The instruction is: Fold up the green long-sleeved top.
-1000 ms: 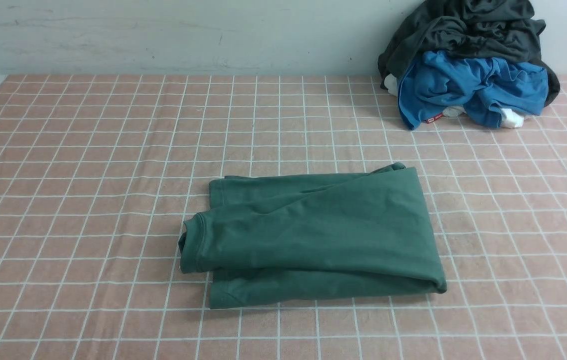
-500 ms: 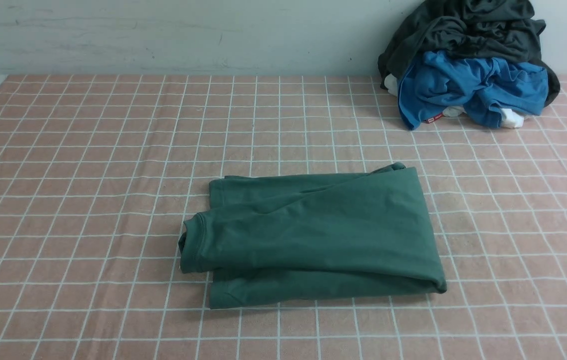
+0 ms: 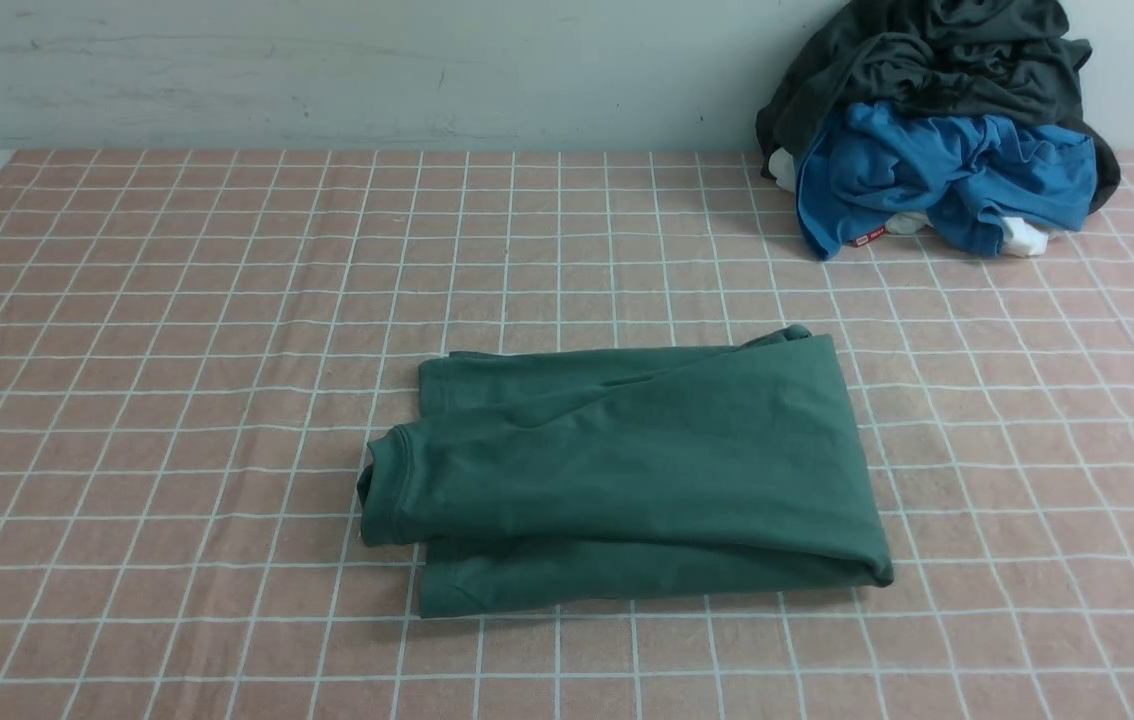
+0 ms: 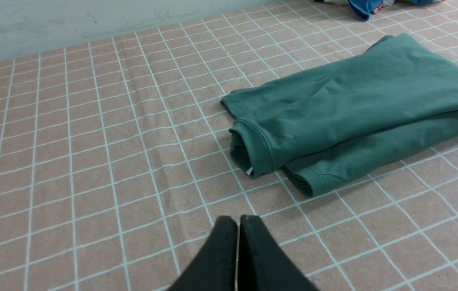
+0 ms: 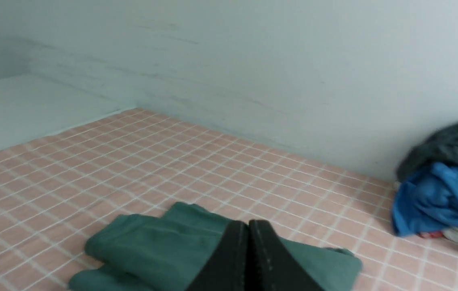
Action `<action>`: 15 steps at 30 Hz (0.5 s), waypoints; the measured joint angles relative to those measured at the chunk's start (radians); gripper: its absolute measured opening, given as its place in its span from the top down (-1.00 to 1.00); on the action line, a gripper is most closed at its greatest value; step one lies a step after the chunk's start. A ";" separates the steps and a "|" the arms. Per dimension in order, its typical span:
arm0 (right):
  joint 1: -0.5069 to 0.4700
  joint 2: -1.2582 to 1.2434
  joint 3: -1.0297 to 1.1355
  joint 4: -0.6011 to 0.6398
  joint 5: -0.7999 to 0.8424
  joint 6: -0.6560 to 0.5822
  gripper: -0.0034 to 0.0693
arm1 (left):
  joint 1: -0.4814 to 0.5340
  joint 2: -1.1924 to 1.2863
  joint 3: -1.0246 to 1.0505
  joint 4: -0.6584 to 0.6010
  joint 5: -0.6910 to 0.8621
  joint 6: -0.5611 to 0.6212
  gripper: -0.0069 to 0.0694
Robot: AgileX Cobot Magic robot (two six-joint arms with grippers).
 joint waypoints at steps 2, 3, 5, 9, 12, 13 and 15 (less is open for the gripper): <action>-0.104 -0.071 0.080 0.009 -0.014 0.000 0.94 | 0.000 0.000 0.000 0.000 0.000 0.000 0.83; -0.171 -0.117 0.132 0.010 -0.019 0.000 0.94 | 0.000 0.000 0.000 0.000 0.000 0.000 0.83; -0.244 -0.167 0.189 0.009 -0.019 0.002 0.94 | 0.000 0.000 0.000 0.000 0.000 0.000 0.83; -0.402 -0.259 0.327 -0.008 -0.014 0.036 0.94 | 0.000 0.000 0.000 0.000 0.001 0.000 0.83; -0.450 -0.265 0.370 -0.014 0.008 0.081 0.94 | 0.000 0.000 0.000 0.000 0.001 0.000 0.83; -0.465 -0.265 0.375 -0.024 0.014 0.107 0.94 | 0.000 0.000 0.000 0.000 0.001 0.000 0.83; -0.471 -0.266 0.375 -0.033 0.036 0.130 0.94 | 0.000 0.000 0.001 0.000 0.001 0.000 0.83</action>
